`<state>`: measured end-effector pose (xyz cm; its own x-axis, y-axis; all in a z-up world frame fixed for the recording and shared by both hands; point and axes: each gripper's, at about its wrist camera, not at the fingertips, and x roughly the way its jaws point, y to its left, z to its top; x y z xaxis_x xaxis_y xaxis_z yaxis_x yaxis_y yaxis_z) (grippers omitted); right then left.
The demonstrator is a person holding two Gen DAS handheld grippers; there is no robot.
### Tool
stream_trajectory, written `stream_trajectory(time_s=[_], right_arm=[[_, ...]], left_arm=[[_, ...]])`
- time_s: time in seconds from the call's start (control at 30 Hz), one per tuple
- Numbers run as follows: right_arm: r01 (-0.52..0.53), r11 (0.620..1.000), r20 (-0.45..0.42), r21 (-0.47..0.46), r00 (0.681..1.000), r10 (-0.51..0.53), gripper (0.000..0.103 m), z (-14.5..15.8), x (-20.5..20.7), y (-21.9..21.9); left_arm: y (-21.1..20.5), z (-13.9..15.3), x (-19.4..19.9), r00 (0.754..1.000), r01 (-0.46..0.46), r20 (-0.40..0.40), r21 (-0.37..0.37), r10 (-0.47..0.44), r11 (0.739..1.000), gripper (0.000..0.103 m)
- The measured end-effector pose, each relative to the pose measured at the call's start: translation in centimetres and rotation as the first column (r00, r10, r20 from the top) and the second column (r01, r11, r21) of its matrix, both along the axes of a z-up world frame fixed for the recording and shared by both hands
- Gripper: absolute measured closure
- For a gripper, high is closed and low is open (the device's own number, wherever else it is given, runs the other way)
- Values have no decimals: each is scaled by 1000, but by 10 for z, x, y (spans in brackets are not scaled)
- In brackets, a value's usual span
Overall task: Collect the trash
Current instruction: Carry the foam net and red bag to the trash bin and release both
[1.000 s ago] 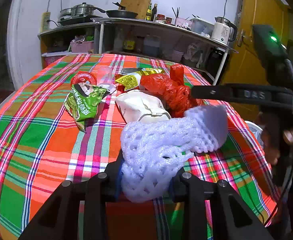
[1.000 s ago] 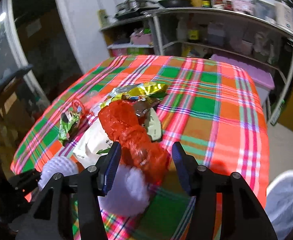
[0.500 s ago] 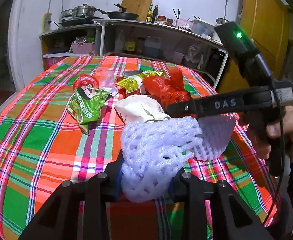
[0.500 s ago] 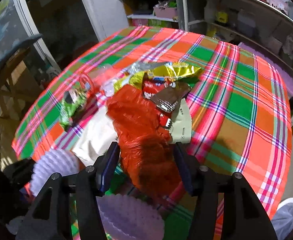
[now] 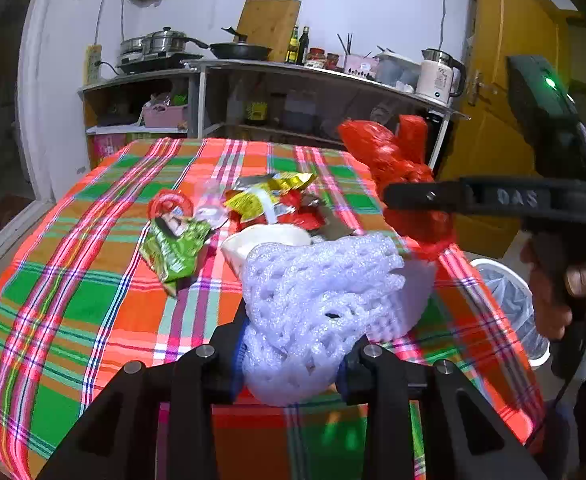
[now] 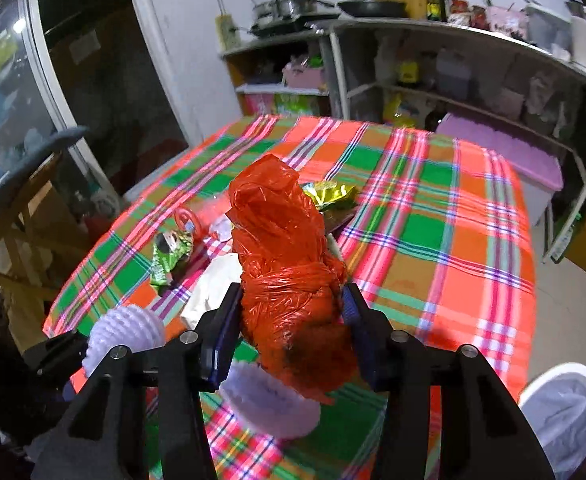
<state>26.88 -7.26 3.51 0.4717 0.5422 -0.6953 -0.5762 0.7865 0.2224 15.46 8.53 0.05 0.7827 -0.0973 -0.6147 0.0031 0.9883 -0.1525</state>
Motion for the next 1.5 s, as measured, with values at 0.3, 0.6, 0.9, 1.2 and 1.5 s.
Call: stream_trajectory(time_s=[0.3,0.6,0.9,1.2,1.5], right_arm=[[87,995,22,52,996,-88,52,16,-45,-54],[223,972,31,68,974,-226,52,19,-86,-133],[384,921,-17,64,923,-384,52,-5,-100,-214],[479,877,-75,30,876,-476,52,-44,-94,-262],[535,845,-148,1,836,-529,52,-80,-81,-291]], left_arm=[[-33,26,-6,998,55,23,21,-55,998,69],[-98,43,-4,984,172,38,30,-174,985,69],[-176,31,18,947,320,15,4,-320,947,69],[-232,5,49,903,426,-39,-33,-427,904,68],[-273,-24,78,868,474,-135,-58,-477,879,66]])
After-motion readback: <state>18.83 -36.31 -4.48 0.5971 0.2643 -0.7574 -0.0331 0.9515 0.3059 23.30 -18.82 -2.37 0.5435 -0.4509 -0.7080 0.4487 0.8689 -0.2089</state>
